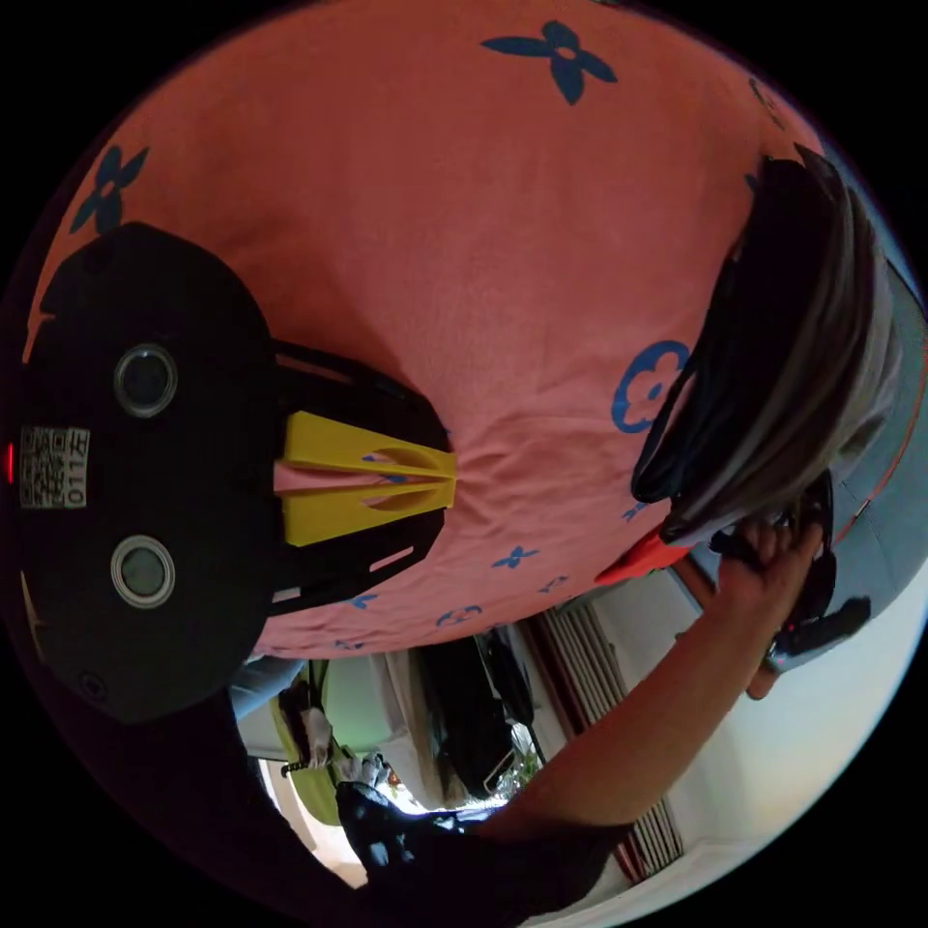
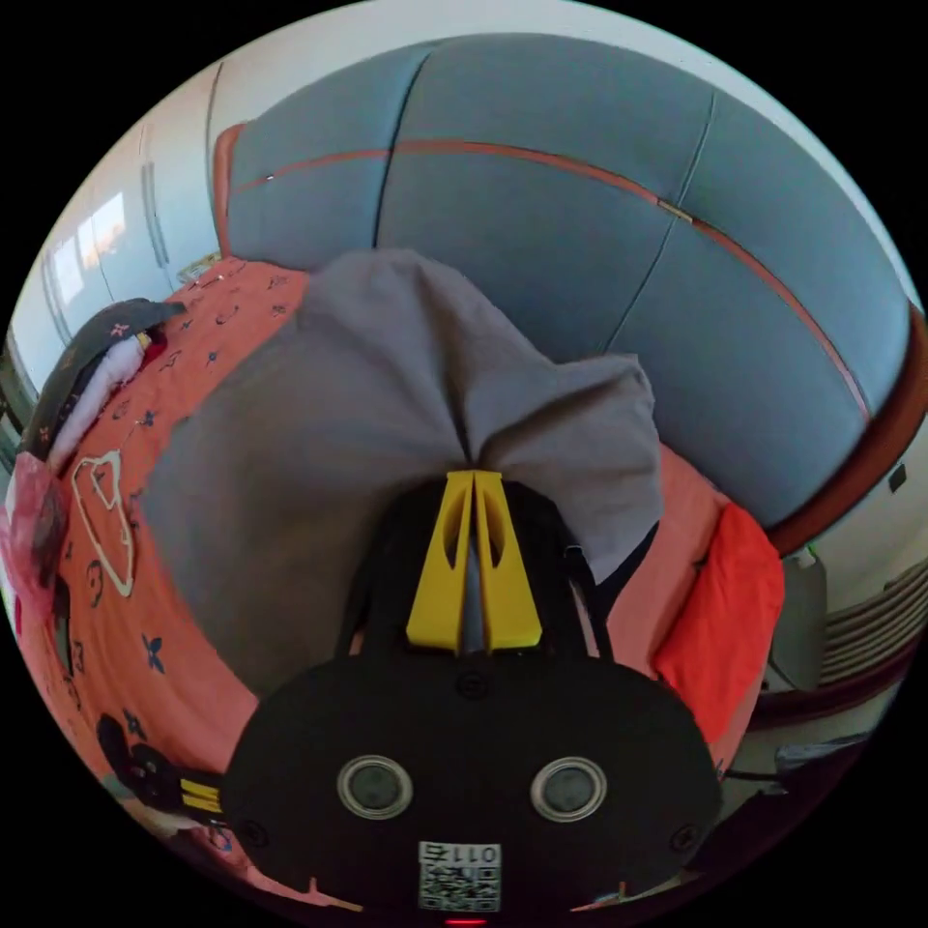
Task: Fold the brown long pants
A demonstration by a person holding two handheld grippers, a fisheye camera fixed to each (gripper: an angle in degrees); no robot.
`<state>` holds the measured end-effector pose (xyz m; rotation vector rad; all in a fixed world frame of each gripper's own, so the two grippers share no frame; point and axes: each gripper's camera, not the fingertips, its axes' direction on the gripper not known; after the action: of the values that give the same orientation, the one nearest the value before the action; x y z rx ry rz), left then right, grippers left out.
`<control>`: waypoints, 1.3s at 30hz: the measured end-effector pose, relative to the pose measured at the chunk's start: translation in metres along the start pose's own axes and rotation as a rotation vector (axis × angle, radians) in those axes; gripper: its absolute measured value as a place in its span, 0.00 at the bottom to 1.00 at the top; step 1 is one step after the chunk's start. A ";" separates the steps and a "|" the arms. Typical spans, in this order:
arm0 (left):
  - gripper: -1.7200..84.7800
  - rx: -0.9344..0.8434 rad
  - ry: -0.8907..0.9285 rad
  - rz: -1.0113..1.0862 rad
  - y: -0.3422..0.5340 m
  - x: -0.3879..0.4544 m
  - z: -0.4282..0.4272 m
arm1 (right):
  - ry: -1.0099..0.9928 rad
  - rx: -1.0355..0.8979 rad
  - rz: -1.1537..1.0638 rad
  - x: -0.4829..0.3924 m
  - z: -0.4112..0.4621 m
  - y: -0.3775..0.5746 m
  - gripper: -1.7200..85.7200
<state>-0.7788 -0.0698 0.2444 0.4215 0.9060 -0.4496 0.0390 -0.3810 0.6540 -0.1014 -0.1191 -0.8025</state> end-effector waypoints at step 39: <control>0.10 0.182 -0.128 0.432 0.213 0.328 -0.229 | -0.142 0.082 0.417 0.071 -0.308 0.803 0.12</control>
<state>-0.6368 0.1639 -0.1165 0.7280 0.6283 -0.1589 0.6881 0.0811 0.3236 -0.1018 -0.2559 -0.3727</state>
